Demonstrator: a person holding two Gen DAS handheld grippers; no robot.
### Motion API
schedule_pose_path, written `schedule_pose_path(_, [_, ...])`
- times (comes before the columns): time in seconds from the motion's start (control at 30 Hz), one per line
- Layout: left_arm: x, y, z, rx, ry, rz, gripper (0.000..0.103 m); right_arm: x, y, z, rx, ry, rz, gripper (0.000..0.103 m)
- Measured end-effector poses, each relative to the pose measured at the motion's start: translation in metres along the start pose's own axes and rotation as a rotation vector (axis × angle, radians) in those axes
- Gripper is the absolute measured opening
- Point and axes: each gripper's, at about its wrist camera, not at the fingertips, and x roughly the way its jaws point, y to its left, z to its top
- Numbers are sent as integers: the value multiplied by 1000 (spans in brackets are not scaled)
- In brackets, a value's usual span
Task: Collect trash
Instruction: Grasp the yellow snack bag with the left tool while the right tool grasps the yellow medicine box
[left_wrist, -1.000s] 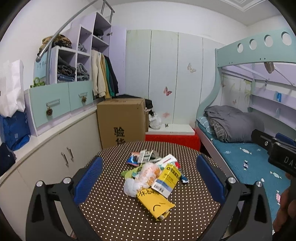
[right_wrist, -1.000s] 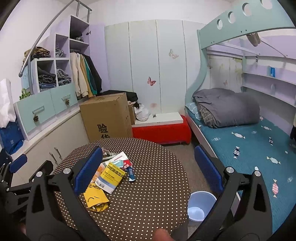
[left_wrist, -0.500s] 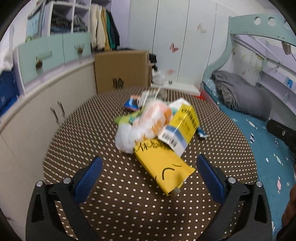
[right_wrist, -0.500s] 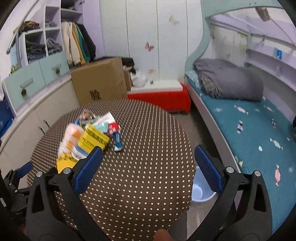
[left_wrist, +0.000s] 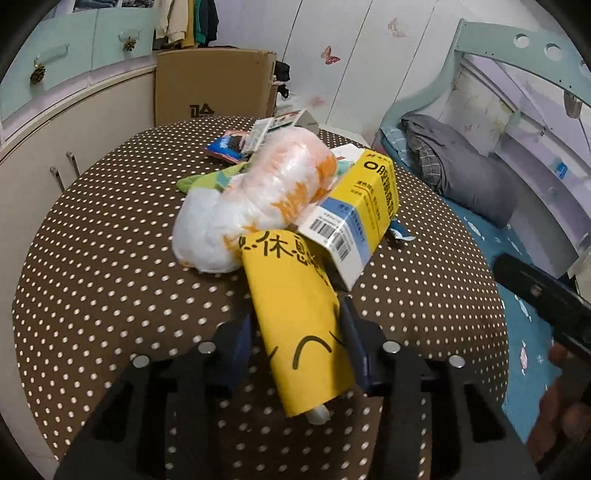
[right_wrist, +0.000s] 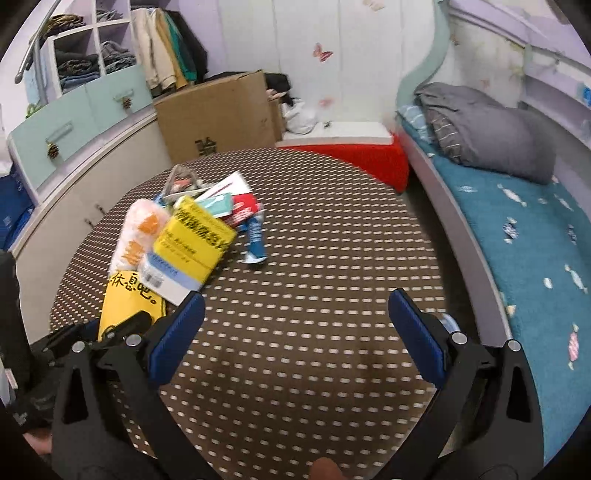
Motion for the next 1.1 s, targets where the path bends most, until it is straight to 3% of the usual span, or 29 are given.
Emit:
schedule_pose_path(0.17, [-12,20,-7,-13,-14,6,43,30,28,8,21,52,175,97])
schedule_pose_path(0.37, [-27,39,-12,-27,-39,33,41,74,60,24,40,101,270,97])
schedule_pose_path(0.4, [-29,41,-12,-27,-40,34,41,79,63,25,44,116,272,95])
schedule_pose_path(0.47, [-33,43,-14,-23,-48,38,41,92,66,27,68,142,291,79])
schedule_pose_path(0.53, [-35,46,-15,-18,-54,40,40,96,64,26,97,153,333,73])
schedule_pose_path(0.8, [-43,31,-12,26,-86,20,35,66,43,21,116,98,423,61])
schedule_pose_path(0.87, [-47,24,-12,46,-98,20,35,58,34,20,128,87,438,20])
schedule_pose_path(0.97, [-49,16,-10,56,-103,16,35,55,21,19,140,95,431,22])
schedule_pose_path(1.0, [-48,13,-9,59,-103,17,35,56,16,17,129,110,400,28])
schedule_pose_path(1.03, [-48,12,-9,61,-102,17,36,59,14,16,137,127,398,46])
schedule_pose_path(1.1, [-47,9,-9,65,-100,19,36,59,8,12,151,140,398,66])
